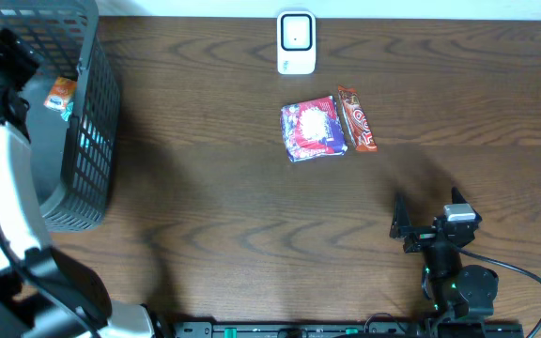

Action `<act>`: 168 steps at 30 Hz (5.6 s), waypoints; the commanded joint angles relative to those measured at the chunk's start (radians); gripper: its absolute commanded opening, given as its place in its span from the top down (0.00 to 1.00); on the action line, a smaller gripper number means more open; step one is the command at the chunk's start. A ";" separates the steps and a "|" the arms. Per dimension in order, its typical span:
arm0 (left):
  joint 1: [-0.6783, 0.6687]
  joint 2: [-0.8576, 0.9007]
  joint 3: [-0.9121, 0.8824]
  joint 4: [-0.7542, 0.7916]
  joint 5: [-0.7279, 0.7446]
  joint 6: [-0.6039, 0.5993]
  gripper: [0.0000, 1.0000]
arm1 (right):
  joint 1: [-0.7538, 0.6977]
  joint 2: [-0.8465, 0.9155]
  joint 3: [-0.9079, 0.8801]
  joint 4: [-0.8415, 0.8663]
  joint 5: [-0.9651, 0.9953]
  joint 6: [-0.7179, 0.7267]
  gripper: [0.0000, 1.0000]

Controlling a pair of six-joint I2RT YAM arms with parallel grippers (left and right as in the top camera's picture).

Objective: Scan the item barcode
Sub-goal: 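Move the left gripper back into the basket and grasp the green wipes, then carry the green wipes pack to the scanner and release it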

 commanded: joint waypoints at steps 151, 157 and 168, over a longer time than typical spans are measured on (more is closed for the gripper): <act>-0.959 0.429 0.005 -0.022 0.127 0.149 0.92 | 0.007 -0.005 -0.003 -0.002 0.004 -0.007 0.01; -0.918 0.422 0.006 -0.061 0.118 0.123 0.92 | 0.007 -0.005 -0.003 -0.002 0.004 -0.007 0.01; -0.927 0.423 0.003 -0.093 0.118 0.095 0.58 | 0.007 -0.005 -0.003 -0.002 0.004 -0.007 0.01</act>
